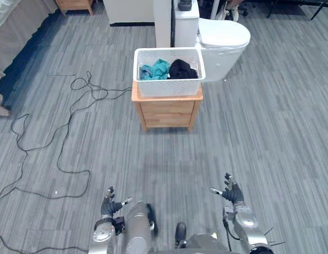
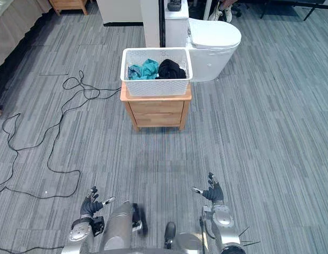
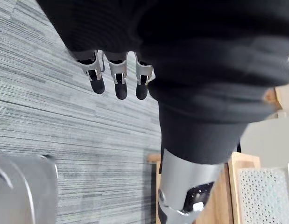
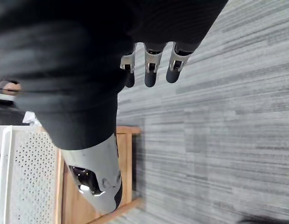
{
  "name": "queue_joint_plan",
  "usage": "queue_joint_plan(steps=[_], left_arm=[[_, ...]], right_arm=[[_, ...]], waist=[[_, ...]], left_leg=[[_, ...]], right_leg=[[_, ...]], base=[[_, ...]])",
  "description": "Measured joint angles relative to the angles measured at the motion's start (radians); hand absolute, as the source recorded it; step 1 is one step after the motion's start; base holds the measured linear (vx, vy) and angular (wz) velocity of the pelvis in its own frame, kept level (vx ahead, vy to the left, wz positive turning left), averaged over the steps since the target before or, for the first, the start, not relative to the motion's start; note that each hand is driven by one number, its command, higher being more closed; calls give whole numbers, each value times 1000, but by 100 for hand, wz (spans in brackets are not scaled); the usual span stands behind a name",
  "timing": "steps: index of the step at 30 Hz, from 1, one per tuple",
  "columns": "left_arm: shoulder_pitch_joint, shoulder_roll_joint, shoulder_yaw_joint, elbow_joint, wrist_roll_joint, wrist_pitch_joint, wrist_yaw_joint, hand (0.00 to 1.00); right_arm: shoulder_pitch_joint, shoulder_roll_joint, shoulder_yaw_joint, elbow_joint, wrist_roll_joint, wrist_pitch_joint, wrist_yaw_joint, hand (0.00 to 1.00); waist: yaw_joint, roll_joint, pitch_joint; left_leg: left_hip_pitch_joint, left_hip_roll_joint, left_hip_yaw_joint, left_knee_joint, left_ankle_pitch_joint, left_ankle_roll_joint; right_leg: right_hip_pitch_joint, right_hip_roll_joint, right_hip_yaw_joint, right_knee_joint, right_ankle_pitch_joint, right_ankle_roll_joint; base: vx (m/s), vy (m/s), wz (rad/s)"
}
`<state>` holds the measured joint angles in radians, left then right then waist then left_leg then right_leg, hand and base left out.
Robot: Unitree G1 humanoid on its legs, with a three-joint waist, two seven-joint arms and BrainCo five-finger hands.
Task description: Pick up the laundry basket with both hands and put the clothes into the washing machine.
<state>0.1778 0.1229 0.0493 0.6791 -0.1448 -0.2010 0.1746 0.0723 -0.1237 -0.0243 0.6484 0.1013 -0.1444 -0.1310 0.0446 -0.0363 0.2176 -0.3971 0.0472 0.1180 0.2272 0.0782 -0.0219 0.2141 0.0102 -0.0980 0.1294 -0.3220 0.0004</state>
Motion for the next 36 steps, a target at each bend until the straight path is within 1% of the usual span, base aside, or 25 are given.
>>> queue_joint_plan(steps=[1,2,3,4,5,6,7,8,10,12,13,14,15,16,17,18,19,21,23,24,25,26,27,30,36], left_arm=[[0,0,-3,0,0,0,0,0],[-3,-1,-14,0,0,0,-1,0],[-2,1,-18,1,0,1,-1,0],[0,3,-18,4,0,1,-1,0],[-1,7,-19,17,0,3,1,0],[1,11,-19,21,0,9,1,0],[-2,17,-19,19,0,8,1,0],[-4,19,-19,16,0,7,1,0],[-11,26,-16,16,0,4,1,0],[-5,29,-12,19,0,6,1,0],[2,35,-9,19,0,6,0,0],[3,38,-12,19,0,6,0,0],[0,28,-8,35,1,7,-1,0],[4,7,-7,38,2,12,-4,0],[3,0,-4,37,2,12,-3,0],[-3,-15,2,34,2,12,-3,0],[2,-32,4,23,0,12,-5,0],[19,-41,6,16,0,12,-16,0],[19,-47,3,15,0,12,-21,0],[15,-52,2,14,0,10,-21,0],[14,-52,2,14,0,9,-21,0],[12,-52,1,13,-1,9,-21,0],[16,-56,1,7,-1,9,-20,0],[23,-35,2,-52,-2,9,-19,0],[61,11,26,-217,-3,-4,-21,0]], right_arm=[[4,7,-4,2,-4,0,0,0],[11,20,-14,13,-10,0,1,0],[8,31,-13,17,-16,2,1,0],[7,34,-8,23,-20,2,2,0],[0,38,4,45,-33,6,3,0],[1,38,24,51,-39,12,4,0],[0,39,35,50,-46,12,5,0],[0,40,39,50,-51,12,5,0],[-17,36,40,53,-56,13,6,0],[-19,33,31,52,-55,13,5,0],[-4,30,31,51,-55,14,5,0],[6,31,31,50,-55,14,5,0],[26,24,31,56,-55,14,5,0],[31,16,26,57,-55,23,4,0],[36,16,24,45,-54,23,4,0],[47,17,25,18,-54,23,5,0],[65,20,25,-11,-54,24,3,0],[89,37,23,-42,-48,24,0,0],[91,49,8,-62,-39,18,-1,0],[88,55,-15,-68,-33,15,-1,0],[84,55,-21,-68,-33,15,-1,0],[83,54,-38,-69,-33,14,-2,0],[88,45,-52,-73,-34,14,-5,0],[114,50,-59,-103,-36,18,-22,0],[106,37,-59,-206,-69,15,-24,0]], waist=[[-2,-15,-11],[-9,-37,-20],[-20,-56,-16],[-30,-59,-14],[-32,-56,-12],[-32,-45,-10],[-35,-34,-9],[-37,-25,-10],[-59,-12,-11],[-68,-12,-10],[-73,-20,-16],[-73,-31,-21],[-72,-41,-27],[-59,-1,-36],[-58,5,-34],[-65,20,-22],[-58,34,-16],[-45,26,-16],[-35,16,-22],[-30,17,-24],[-30,18,-25],[-31,24,-29],[-32,47,-38],[-31,15,-50],[-31,13,-59]], left_leg=[[1,-6,6,21,-15,20],[23,-28,27,64,-70,53],[69,-51,40,105,-133,73],[99,-55,50,123,-166,84],[172,-54,68,157,-233,96],[259,-49,76,152,-274,100],[314,-46,75,128,-285,103],[346,-45,74,99,-286,103],[429,-23,63,30,-286,101],[480,-7,44,14,-286,101],[504,-15,37,16,-302,65],[517,-26,27,18,-318,38],[538,-31,7,27,-350,-4],[528,3,-15,78,-356,-25],[512,10,-18,130,-353,-32],[439,40,-17,302,-332,-74],[355,95,13,488,-313,-127],[300,161,62,605,-325,-108],[265,188,82,560,-341,-81],[254,186,73,441,-341,-81],[255,179,64,358,-340,-80],[266,157,30,179,-305,-86],[273,148,-4,44,-185,-87],[333,104,11,-49,-168,-73],[387,56,36,-126,-155,-55]], right_leg=[[-36,-26,5,92,-25,33],[-123,-70,20,326,-32,64],[-212,-119,18,591,46,143],[-247,-139,17,707,115,154],[-303,-179,11,898,121,126],[-342,-209,-26,998,95,77],[-377,-220,-60,1012,76,44],[-407,-222,-80,1001,66,33],[-487,-180,-133,815,37,33],[-518,-123,-145,508,57,41],[-499,-97,-128,284,154,38],[-491,-89,-109,188,245,24],[-486,-81,-80,172,342,-39],[-476,-67,-96,196,305,-39],[-470,-66,-101,191,290,-38],[-432,-60,-119,165,268,-36],[-379,-43,-130,132,257,-46],[-306,-34,-140,110,233,-59],[-260,-34,-139,73,230,-59],[-244,-35,-135,56,231,-58],[-240,-36,-134,50,232,-57],[-238,-36,-132,40,233,-47],[-236,-20,-126,30,226,-19],[-204,-61,-117,-17,236,19],[-184,-84,-88,-52,241,48]], base=[[813,244,-27],[668,198,-21],[656,202,-19],[652,186,-22],[651,167,-33],[633,152,-35],[461,98,-23],[506,51,2],[534,7,16],[511,-75,33],[482,-93,41],[376,-83,50],[442,-102,32],[421,-129,25],[509,-178,25],[397,-181,35],[387,-151,31],[393,-105,3],[354,-64,-7],[209,26,-9],[285,77,-13],[201,131,-14],[202,149,-15],[175,133,2],[68,71,-7]])
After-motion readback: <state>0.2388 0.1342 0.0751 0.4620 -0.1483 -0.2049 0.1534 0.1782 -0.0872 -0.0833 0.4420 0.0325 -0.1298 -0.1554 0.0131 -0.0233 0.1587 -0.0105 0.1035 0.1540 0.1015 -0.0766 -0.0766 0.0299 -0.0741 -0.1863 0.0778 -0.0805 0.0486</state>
